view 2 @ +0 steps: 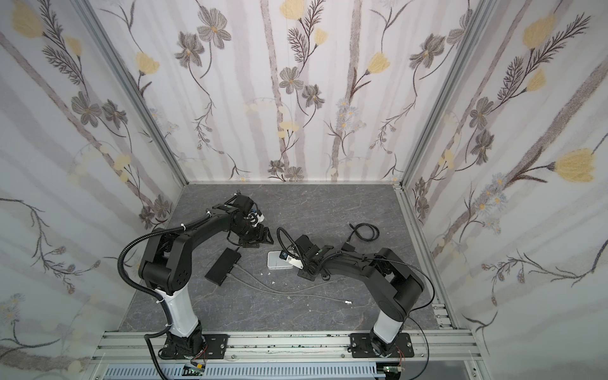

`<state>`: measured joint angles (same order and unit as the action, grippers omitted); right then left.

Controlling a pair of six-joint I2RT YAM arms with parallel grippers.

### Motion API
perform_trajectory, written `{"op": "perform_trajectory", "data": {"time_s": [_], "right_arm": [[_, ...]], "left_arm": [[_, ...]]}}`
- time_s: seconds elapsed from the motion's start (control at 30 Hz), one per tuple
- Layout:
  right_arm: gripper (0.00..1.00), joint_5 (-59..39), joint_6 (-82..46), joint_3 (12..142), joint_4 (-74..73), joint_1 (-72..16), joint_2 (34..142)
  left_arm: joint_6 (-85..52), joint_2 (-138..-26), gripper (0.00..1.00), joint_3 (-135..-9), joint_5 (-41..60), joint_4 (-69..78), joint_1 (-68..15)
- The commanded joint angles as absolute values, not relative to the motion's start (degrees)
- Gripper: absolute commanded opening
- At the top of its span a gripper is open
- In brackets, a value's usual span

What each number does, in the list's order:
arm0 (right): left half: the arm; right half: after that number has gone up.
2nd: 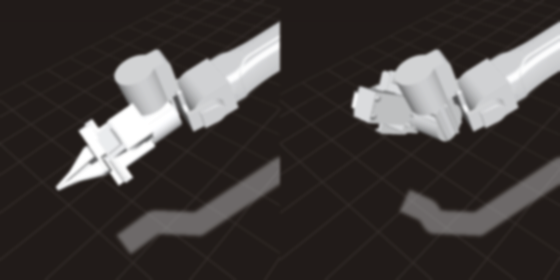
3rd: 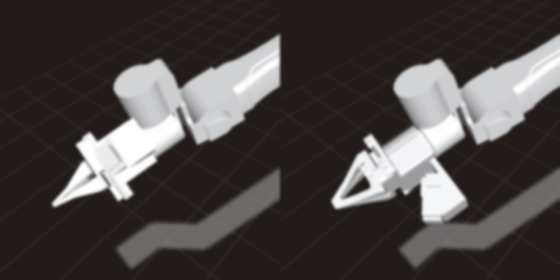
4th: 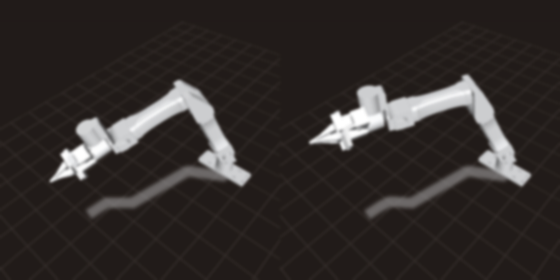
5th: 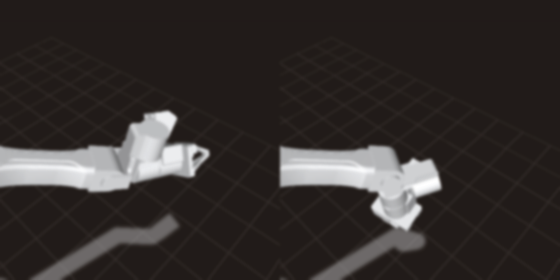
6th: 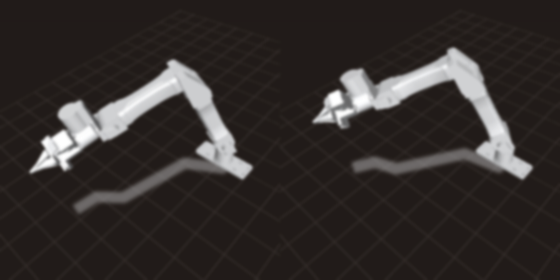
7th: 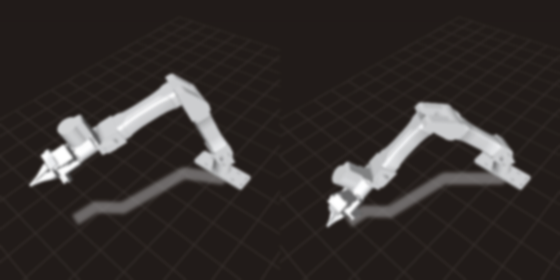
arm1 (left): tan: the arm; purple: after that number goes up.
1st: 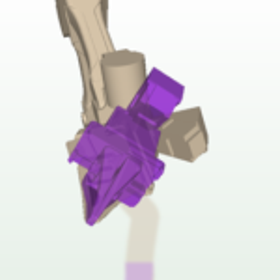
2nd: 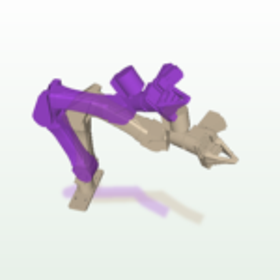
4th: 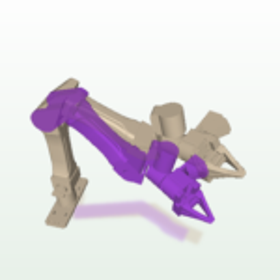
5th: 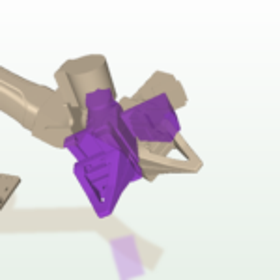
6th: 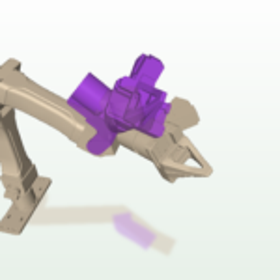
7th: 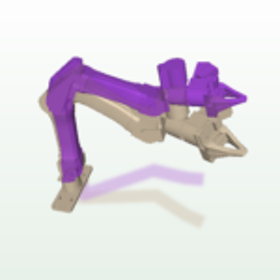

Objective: Insert the plug into the switch port

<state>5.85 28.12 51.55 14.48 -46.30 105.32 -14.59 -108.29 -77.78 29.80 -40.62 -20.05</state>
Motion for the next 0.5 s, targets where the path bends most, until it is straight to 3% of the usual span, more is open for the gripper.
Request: {"op": "perform_trajectory", "data": {"time_s": [0.0,0.33,0.47], "right_arm": [[0.00,4.26,28.34,50.26,11.26,-45.20,104.07],[0.00,1.67,30.06,52.41,13.55,-43.42,105.30],[0.00,1.41,30.19,54.34,14.20,-43.90,106.99]], "left_arm": [[-14.04,-108.45,0.73,-78.39,29.68,-41.18,-20.04],[-10.75,-109.18,0.70,-79.03,26.37,-45.39,-21.10],[-10.61,-111.51,0.70,-79.89,30.30,-45.56,-22.81]]}}
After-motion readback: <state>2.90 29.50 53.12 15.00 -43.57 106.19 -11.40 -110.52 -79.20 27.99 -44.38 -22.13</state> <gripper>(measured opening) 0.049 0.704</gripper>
